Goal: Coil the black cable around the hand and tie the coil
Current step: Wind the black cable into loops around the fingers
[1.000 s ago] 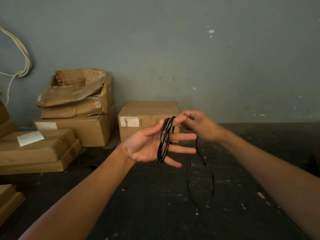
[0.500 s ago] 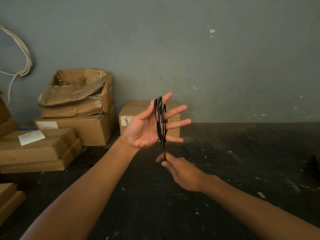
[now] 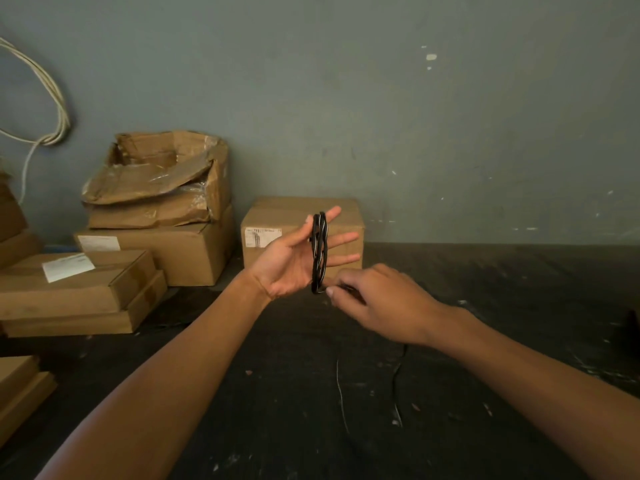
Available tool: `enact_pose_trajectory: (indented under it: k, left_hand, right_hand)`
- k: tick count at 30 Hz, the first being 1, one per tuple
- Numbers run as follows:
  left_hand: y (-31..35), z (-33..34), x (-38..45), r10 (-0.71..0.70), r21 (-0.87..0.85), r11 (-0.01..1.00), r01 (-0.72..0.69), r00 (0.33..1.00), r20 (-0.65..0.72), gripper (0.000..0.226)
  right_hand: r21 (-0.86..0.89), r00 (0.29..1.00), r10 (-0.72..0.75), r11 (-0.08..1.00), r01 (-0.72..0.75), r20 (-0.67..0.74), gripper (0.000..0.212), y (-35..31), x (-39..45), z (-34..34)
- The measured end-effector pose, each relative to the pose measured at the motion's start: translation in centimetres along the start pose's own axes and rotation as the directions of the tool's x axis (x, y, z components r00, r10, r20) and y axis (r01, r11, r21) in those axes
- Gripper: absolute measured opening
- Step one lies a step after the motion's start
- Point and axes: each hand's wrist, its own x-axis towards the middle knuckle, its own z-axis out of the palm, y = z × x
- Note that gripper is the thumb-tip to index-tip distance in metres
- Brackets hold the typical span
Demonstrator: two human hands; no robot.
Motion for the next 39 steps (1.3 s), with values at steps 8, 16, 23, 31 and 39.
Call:
enact_pose_trajectory:
  k: [8, 16, 23, 31, 39]
  left_hand:
    - [-0.8, -0.3, -0.6, -0.126, 0.220, 0.966, 0.138, 0.990, -0.069, 0.052]
    - [-0.3, 1.2, -0.8, -0.267, 0.327, 0.916, 0.233, 0.961, 0.064, 0.049]
    - [0.1, 2.0, -1.2, -0.308, 0.339, 0.910, 0.238, 0.937, 0.168, 0.051]
    - [1.3, 3.4, -1.3, -0.237, 0.216, 0.962, 0.165, 0.897, 0.372, 0.054]
    - [2.3, 4.8, -0.6, -0.138, 0.129, 0.988, 0.090, 0.887, 0.441, 0.052]
  right_hand:
    - [-0.080, 0.999, 0.032, 0.996, -0.032, 0.001, 0.015, 1.1, 2.9, -6.2]
    - [-0.112, 0.996, 0.024, 0.993, -0.034, -0.088, 0.017, 2.9, 4.8, -8.5]
    - [0.155, 0.996, 0.034, 0.988, -0.021, -0.085, 0.012, 5.1, 4.6, -7.4]
    - [0.645, 0.981, 0.196, 0.750, -0.149, -0.001, 0.033, 7.9, 3.2, -2.8]
    - [0.702, 0.986, 0.167, 0.701, -0.125, 0.009, 0.029, 4.2, 0.8, 4.7]
